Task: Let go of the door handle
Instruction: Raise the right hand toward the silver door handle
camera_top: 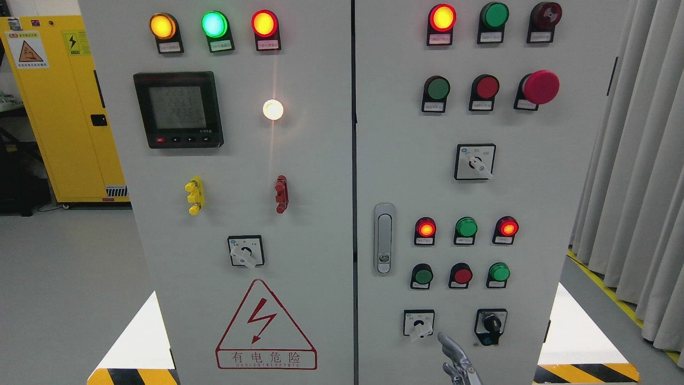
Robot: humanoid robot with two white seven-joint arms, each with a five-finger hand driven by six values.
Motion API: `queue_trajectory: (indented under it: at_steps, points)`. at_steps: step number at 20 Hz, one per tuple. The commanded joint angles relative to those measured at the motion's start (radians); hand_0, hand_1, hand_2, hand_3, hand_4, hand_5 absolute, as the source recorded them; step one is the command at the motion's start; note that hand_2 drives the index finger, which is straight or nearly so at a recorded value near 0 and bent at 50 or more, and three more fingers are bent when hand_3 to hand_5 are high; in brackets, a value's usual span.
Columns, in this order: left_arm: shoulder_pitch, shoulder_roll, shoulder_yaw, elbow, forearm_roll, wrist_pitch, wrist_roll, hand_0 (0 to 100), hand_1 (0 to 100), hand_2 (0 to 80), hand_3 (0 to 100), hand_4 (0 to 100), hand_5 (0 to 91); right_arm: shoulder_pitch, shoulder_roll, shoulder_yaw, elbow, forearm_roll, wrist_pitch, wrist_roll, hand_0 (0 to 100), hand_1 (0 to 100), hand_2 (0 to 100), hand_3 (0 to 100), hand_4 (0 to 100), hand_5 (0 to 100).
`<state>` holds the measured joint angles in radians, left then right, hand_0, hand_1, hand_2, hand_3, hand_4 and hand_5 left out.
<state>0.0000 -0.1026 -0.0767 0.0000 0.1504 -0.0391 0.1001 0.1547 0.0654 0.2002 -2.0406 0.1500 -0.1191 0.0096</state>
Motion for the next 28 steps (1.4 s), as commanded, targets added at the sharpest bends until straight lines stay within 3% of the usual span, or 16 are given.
queue_trajectory:
  at_steps: [1, 6, 8, 9, 11, 12, 13, 15, 16, 18, 21, 28]
  points:
    - [0.017, 0.000, 0.000, -0.015, 0.000, 0.001, 0.000, 12, 56, 0.0, 0, 0, 0.0, -0.001, -0.001, 0.001, -0.001, -0.001, 0.001, 0.001, 39, 8, 0, 0, 0, 0]
    - [0.017, 0.000, 0.000, -0.015, 0.000, 0.001, 0.000, 12, 56, 0.0, 0, 0, 0.0, -0.006, 0.001, 0.001, -0.001, 0.005, 0.006, 0.000, 38, 9, 0, 0, 0, 0]
    - [0.017, 0.000, 0.000, -0.015, 0.000, 0.001, 0.000, 12, 56, 0.0, 0, 0, 0.0, -0.010, 0.001, 0.001, -0.003, 0.014, 0.039, -0.002, 31, 19, 0, 0, 4, 0]
    - [0.017, 0.000, 0.000, -0.015, 0.000, 0.001, 0.000, 12, 56, 0.0, 0, 0, 0.0, -0.012, 0.001, 0.001, -0.004, 0.028, 0.053, -0.002, 29, 23, 0, 7, 18, 7]
    - [0.017, 0.000, 0.000, -0.014, 0.000, 0.001, 0.000, 12, 56, 0.0, 0, 0, 0.0, -0.014, 0.011, -0.001, -0.003, 0.113, 0.059, -0.002, 29, 31, 0, 36, 50, 49]
    - [0.017, 0.000, 0.000, -0.015, 0.000, 0.001, 0.000, 12, 56, 0.0, 0, 0, 0.0, -0.015, 0.017, -0.002, 0.000, 0.175, 0.059, -0.002, 34, 30, 0, 38, 51, 51]
    - [0.017, 0.000, 0.000, -0.014, 0.000, 0.001, 0.000, 12, 56, 0.0, 0, 0, 0.0, -0.024, 0.030, -0.004, 0.005, 0.237, 0.064, -0.005, 38, 33, 0, 50, 62, 67]
    - [0.017, 0.000, 0.000, -0.015, 0.000, 0.001, 0.000, 12, 56, 0.0, 0, 0, 0.0, -0.044, 0.054, -0.001, 0.014, 0.348, 0.075, -0.023, 42, 33, 0, 59, 71, 77]
    - [0.017, 0.001, 0.000, -0.015, 0.000, 0.001, 0.000, 12, 56, 0.0, 0, 0, 0.0, -0.056, 0.057, 0.002, 0.019, 0.405, 0.084, -0.049, 43, 34, 0, 73, 83, 91]
    - [0.017, 0.000, 0.000, -0.015, 0.000, 0.001, 0.000, 12, 56, 0.0, 0, 0, 0.0, -0.079, 0.057, 0.014, 0.032, 0.530, 0.088, -0.089, 38, 35, 0, 85, 93, 100]
    - [0.017, 0.000, 0.000, -0.015, 0.000, 0.001, 0.000, 12, 56, 0.0, 0, 0, 0.0, -0.116, 0.057, 0.036, 0.051, 0.721, 0.101, -0.117, 31, 35, 0, 94, 97, 100]
    - [0.017, 0.000, 0.000, -0.015, 0.000, 0.001, 0.000, 12, 56, 0.0, 0, 0, 0.0, -0.193, 0.059, 0.064, 0.115, 1.113, 0.118, -0.160, 29, 34, 0, 97, 99, 100]
